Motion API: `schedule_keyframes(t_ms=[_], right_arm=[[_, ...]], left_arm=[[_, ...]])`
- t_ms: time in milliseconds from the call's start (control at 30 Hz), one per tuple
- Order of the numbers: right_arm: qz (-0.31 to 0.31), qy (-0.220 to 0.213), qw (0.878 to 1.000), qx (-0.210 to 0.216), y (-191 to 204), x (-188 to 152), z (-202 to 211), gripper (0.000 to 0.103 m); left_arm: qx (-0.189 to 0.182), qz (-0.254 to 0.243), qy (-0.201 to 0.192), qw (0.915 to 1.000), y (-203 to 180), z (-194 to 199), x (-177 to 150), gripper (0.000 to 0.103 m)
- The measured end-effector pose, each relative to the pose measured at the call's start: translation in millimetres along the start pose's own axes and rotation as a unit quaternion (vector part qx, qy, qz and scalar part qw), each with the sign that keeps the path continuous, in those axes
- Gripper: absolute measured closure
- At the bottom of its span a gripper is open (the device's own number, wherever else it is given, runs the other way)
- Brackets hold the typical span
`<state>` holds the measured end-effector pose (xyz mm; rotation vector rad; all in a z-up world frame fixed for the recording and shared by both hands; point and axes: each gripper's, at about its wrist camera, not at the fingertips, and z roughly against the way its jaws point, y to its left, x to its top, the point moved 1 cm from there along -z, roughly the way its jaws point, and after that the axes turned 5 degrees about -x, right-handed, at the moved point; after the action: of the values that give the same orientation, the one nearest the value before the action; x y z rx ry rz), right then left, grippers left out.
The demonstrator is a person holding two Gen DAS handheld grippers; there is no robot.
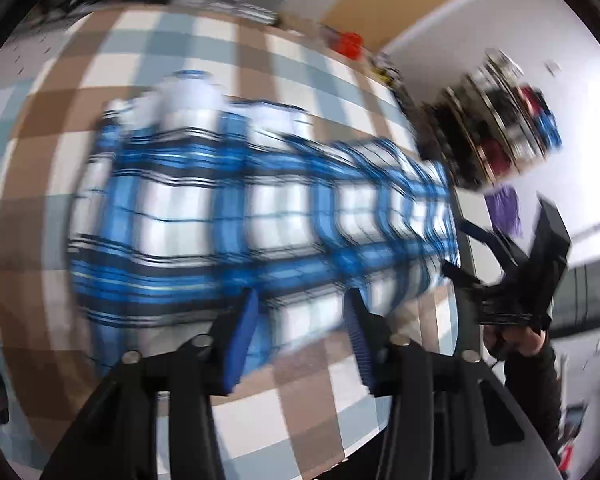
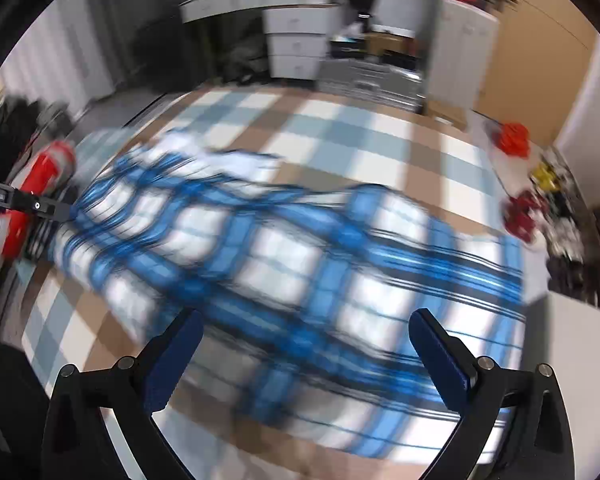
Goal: Fold large clothes
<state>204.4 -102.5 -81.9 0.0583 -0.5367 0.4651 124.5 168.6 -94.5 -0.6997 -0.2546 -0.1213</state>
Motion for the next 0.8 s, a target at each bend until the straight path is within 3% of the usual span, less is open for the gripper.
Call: schedule_keyframes(t_ms=[100,200,267,333,433,500,600,700,800], right_arm=[[0.016,0.042,0.999,-0.026,16.1,3.2,-34.3,0.000],[0.010,0.117,0.992,-0.047,17.3,-16.1,-74.6,0.000],[0.000,0.107,0.993,-0.039,13.7,-25.6,-76.6,0.000],[-0.008,0.112,0.993,-0.036,9.6,-30.6,-75.1,0.000],[-0.017,0.125,0.991,-0.040,3.5,-24.3,-64.8,0.000],[-0.028,0.092,0.994,-0.058,4.2,-8.9,-45.4,0.000],[-0.062,0.035,0.997,0.007,13.9,12.9,-22.5,0.000],[-0.048,0.042,0.998,0.026,39.4,25.3,-32.9,0.000],[0.001,0.084,0.996,-0.020,77.6,18.2,-66.9,0.000]], left_arm=[[0.054,-0.010,0.027,0.9981,8.1,-29.5,-4.4,0.061],[0.060,0.055,0.041,0.9958,48.0,-50.9,-4.2,0.062],[0.058,0.072,0.037,0.9950,63.8,-54.2,-6.3,0.066],[0.078,0.044,0.032,0.9954,66.3,-53.1,-8.2,0.083],[0.113,0.031,0.025,0.9928,58.6,-45.1,-11.6,0.083],[0.128,0.020,0.012,0.9914,45.9,-37.9,-11.4,0.083],[0.106,-0.006,0.005,0.9943,16.1,-37.1,-12.9,0.082],[0.105,-0.021,-0.003,0.9942,-1.2,-45.4,-12.7,0.080],[0.097,-0.004,0.006,0.9953,5.0,-62.3,-13.7,0.073]])
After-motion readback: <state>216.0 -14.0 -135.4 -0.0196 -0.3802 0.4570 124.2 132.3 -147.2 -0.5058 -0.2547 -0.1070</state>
